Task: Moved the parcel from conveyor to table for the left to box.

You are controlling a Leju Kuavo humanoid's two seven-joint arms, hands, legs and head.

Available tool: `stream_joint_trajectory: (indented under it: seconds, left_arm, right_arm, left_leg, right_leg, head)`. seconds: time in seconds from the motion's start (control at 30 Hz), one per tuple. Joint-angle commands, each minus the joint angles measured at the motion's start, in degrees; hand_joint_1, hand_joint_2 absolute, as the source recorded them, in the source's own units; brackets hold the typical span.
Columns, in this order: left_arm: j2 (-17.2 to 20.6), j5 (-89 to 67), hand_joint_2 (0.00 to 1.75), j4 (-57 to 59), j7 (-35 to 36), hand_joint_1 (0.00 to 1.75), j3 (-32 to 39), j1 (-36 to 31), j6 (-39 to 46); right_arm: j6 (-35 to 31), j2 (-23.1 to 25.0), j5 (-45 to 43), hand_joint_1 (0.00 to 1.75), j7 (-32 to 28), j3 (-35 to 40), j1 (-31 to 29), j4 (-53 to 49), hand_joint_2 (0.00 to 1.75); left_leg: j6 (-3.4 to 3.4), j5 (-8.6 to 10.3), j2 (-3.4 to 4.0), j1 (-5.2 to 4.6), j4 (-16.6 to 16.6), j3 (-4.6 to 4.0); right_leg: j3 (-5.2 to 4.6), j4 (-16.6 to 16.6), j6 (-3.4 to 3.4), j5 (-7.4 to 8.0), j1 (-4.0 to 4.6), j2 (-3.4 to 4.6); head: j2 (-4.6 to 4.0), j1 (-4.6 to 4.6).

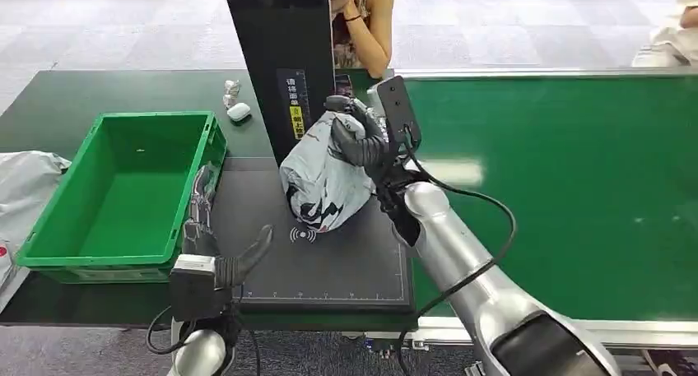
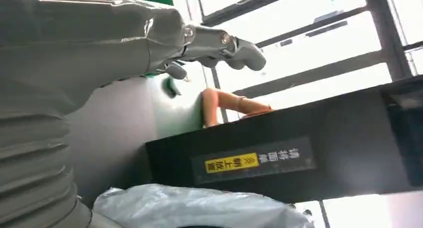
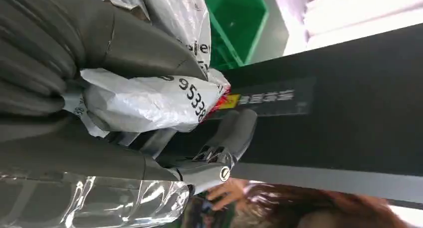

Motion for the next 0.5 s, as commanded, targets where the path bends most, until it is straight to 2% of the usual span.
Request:
stream_joint_trajectory:
  seconds: [0.03, 0.17, 0.27, 0.3, 0.37, 0.5]
  left_arm:
    - [1.5, -0.5, 1.75, 0.7, 1.2, 0.0, 0.7, -0.3, 0.2]
    - [2.0, -0.7, 1.75, -0.1, 1.5, 0.0, 0.5, 0.7, 0.4]
    - [2.0, -0.7, 1.75, -0.1, 1.4, 0.0, 0.5, 0.9, 0.4]
    - [2.0, -0.7, 1.75, -0.1, 1.4, 0.0, 0.7, 1.0, 0.7]
    - [1.9, -0.9, 1.75, 0.2, 1.4, 0.0, 1.0, 1.1, 0.9]
    - [1.5, -1.2, 1.75, 0.2, 1.0, 0.0, 2.2, 1.4, 0.6]
  right_arm:
    - [3.1, 1.1, -1.0, 0.02, 2.9, 5.5, -2.0, 10.0, 1.75]
    - [9.8, 1.2, -4.1, 0.0, 5.0, 5.7, -2.8, 9.2, 1.75]
    - [9.9, 1.2, -4.2, 0.0, 5.1, 5.7, -3.0, 9.0, 1.75]
    - [15.0, 0.6, -6.7, 0.0, 5.9, 5.5, -2.9, 7.3, 1.75]
    - [18.7, -0.1, -10.8, 0.0, 5.1, 3.7, -1.8, 3.1, 1.75]
    - [19.3, -2.5, -17.6, 0.0, 4.7, 1.1, 5.1, -10.5, 1.75]
  left_leg:
    - [0.0, -0.03, 0.09, 0.0, -0.1, 0.21]
    - [0.0, -0.03, 0.06, 0.0, -0.1, 0.29]
    - [0.0, -0.03, 0.12, -0.01, -0.1, 0.15]
    - [0.0, -0.03, 0.13, 0.0, -0.1, 0.2]
    - [0.0, -0.02, 0.0, 0.0, -0.1, 0.22]
    - [0.0, 0.0, 0.01, 0.01, -0.1, 0.15]
  right_leg:
    - [0.16, -0.1, 0.0, -0.01, 0.0, 0.11]
    - [0.24, -0.1, 0.01, -0.02, 0.0, 0.09]
    - [0.08, 0.0, 0.01, -0.01, -0.01, 0.13]
    - [0.13, -0.1, 0.01, -0.01, 0.0, 0.16]
    - [0.19, -0.1, 0.01, -0.03, 0.0, 0.02]
    - [0.12, -0.1, 0.01, -0.01, 0.01, 0.02]
  head:
    - [0.0, 0.0]
    - [0.0, -0.02]
    - [0.0, -0.02]
    - [0.0, -0.02]
    - [0.0, -0.02]
    - [0.0, -0.02]
